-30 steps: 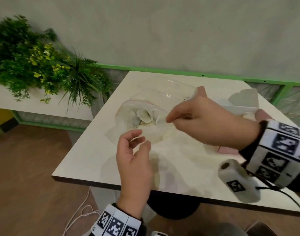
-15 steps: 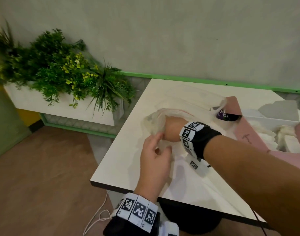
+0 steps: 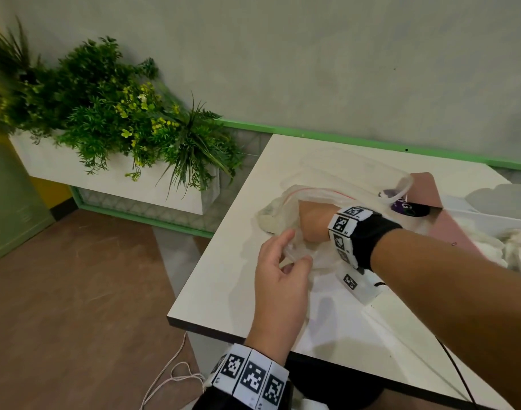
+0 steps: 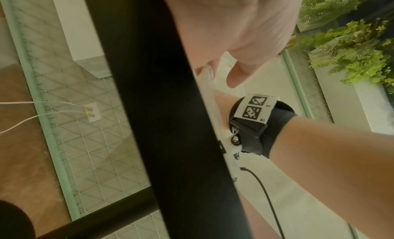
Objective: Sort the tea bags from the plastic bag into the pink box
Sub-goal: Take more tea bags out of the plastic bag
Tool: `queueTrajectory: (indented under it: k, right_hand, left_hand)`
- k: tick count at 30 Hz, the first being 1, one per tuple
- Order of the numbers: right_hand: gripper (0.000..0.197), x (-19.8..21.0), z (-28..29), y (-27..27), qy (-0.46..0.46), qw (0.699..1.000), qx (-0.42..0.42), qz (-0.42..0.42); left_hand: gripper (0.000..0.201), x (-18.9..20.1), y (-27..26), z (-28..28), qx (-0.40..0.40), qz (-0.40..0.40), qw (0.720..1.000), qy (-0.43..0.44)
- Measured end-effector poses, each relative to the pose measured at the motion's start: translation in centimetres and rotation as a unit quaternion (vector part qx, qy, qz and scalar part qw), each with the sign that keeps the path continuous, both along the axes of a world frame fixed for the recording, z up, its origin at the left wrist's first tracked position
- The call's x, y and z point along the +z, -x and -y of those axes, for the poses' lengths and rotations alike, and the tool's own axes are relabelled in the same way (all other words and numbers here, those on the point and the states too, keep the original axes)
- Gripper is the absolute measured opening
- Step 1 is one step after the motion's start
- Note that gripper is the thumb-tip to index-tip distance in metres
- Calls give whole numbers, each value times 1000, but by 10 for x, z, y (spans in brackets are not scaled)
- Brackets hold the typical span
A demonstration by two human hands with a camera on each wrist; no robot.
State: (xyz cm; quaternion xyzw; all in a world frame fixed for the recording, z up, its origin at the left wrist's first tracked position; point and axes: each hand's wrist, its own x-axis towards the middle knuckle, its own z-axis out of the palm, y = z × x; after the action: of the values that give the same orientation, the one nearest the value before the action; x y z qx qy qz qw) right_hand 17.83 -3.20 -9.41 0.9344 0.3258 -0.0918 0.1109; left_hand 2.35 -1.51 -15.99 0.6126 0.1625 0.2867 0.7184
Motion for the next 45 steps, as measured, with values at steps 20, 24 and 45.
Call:
queueTrajectory:
  k: [20, 24, 45]
  right_hand:
    - [39, 17, 12, 6, 68, 995, 73, -25]
    - [42, 10, 22, 6, 75, 993, 79, -54]
    - [45, -9, 56, 13, -250, 931, 34, -263]
  left_hand:
    - [48, -8, -5, 0, 19, -12, 1000, 17]
    - [48, -8, -5, 0, 17, -6, 1000, 6]
    - [49, -11, -7, 1, 10, -30, 997, -76]
